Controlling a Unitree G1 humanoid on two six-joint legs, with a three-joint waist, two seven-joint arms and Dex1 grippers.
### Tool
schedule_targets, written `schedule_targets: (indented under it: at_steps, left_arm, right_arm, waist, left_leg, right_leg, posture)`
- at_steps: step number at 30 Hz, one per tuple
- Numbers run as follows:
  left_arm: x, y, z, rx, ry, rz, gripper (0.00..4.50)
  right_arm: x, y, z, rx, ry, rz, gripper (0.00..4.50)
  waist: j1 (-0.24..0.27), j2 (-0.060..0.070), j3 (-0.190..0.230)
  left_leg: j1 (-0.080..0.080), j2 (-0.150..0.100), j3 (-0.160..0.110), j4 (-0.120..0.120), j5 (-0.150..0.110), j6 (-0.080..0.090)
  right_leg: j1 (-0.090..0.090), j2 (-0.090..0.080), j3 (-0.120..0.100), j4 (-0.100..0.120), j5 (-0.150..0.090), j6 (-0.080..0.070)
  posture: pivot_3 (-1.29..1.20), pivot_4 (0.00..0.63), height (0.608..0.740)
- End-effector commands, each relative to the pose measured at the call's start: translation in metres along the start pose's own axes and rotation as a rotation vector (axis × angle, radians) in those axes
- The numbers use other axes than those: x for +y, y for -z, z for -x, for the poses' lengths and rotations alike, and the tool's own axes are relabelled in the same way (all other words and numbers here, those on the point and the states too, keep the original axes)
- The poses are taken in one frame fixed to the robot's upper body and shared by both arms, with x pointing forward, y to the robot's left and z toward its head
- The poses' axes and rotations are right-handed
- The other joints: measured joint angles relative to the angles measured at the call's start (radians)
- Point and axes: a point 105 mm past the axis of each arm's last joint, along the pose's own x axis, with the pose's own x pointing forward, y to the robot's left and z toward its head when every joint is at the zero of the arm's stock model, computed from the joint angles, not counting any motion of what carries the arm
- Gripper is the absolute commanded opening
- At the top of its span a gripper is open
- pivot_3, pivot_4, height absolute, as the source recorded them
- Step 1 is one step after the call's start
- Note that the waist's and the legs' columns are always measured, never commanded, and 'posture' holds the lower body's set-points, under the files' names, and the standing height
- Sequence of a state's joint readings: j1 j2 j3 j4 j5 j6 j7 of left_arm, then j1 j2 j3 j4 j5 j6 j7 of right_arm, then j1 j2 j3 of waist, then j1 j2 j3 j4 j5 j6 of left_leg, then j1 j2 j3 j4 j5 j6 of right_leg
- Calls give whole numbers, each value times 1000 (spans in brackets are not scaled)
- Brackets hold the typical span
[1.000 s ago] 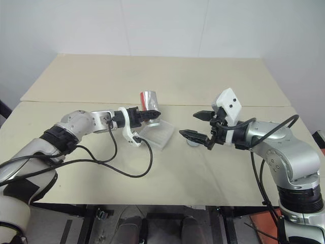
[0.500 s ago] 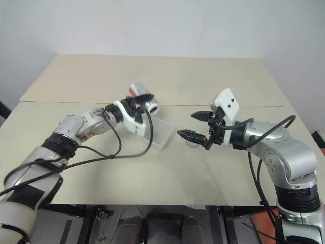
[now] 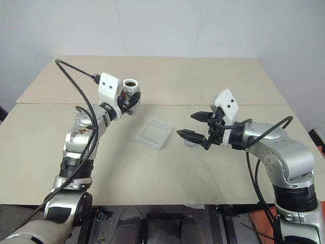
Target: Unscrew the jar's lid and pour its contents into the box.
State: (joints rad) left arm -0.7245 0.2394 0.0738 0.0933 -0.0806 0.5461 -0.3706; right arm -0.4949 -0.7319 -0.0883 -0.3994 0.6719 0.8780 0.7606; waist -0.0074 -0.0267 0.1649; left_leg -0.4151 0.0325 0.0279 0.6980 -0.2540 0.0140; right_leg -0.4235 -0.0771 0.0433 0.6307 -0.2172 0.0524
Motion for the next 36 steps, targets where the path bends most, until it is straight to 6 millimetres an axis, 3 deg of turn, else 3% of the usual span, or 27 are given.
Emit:
schedule_targets:
  at_steps: [1, 3, 7, 12, 15, 18, 22, 29, 36]
  left_arm:
    - [9, -13, 7, -26, -18, 102, 2029]
    - [8, -14, 10, -35, 20, 95, 2029]
    - [6, -19, 10, -41, 79, -222, 2029]
    - [-9, -29, 6, -149, 187, -927, 2029]
    - [-30, -30, 2, -256, 323, -1435, 2029]
    - [-46, -23, -1, -329, 444, -1640, 2029]
    - [-55, 8, -6, -337, 631, -2121, 2029]
    - [-76, 9, -20, -444, 576, -2416, 2029]
    - [-90, 19, -9, -521, 591, -2442, 2029]
  right_arm:
    - [2, -13, 4, -46, 2, 39, 4459]
    - [2, -13, 4, -47, 2, 40, 4459]
    - [2, -14, 3, -49, 0, 46, 4459]
    - [2, -14, 2, -51, -2, 58, 4459]
    - [2, -13, 1, -49, -1, 65, 4459]
    - [2, -13, 1, -48, 0, 67, 4459]
    - [3, -14, 1, -57, 6, 74, 4459]
    - [6, -14, 2, -76, 21, 65, 4459]
    - [8, -15, 0, -89, 28, 60, 4459]
  waist:
    - [0, 0, 0]
    - [-1, 0, 0]
    - [-2, 0, 0]
    - [7, 0, 0]
    - [17, 0, 0]
    - [26, 0, 0]
    - [24, 0, 0]
    - [19, 0, 0]
    - [19, 0, 0]
  left_leg:
    - [0, 0, 0, 0, 0, 0]
    - [0, 0, 0, 0, 0, 0]
    - [0, 0, 0, -1, 0, 0]
    - [1, -1, 1, -1, 0, 0]
    - [1, -1, 2, -2, 0, 0]
    - [0, -1, 2, -1, 0, 0]
    - [0, -1, 3, -1, 0, 0]
    - [-1, 0, 3, -1, 0, 0]
    - [-1, 0, 3, -1, 0, 0]
  right_leg:
    - [0, 0, 0, -1, 0, 0]
    - [0, 0, 0, -1, 0, 0]
    - [0, 0, 0, -1, 0, 0]
    - [0, 0, 0, -4, 0, 0]
    - [0, 0, 0, -5, 0, -1]
    - [0, 0, 1, -5, 0, -1]
    - [0, 0, 1, -5, 0, 0]
    - [-1, 0, 1, -1, 0, 0]
    - [-1, 0, 1, -1, 0, 0]
  posture:
    - [0, 150, 740]
    - [0, 150, 740]
    - [0, 150, 740]
    - [0, 150, 740]
    - [0, 150, 740]
    - [0, 150, 740]
    - [0, 150, 740]
    - [0, 150, 740]
    - [0, 150, 740]
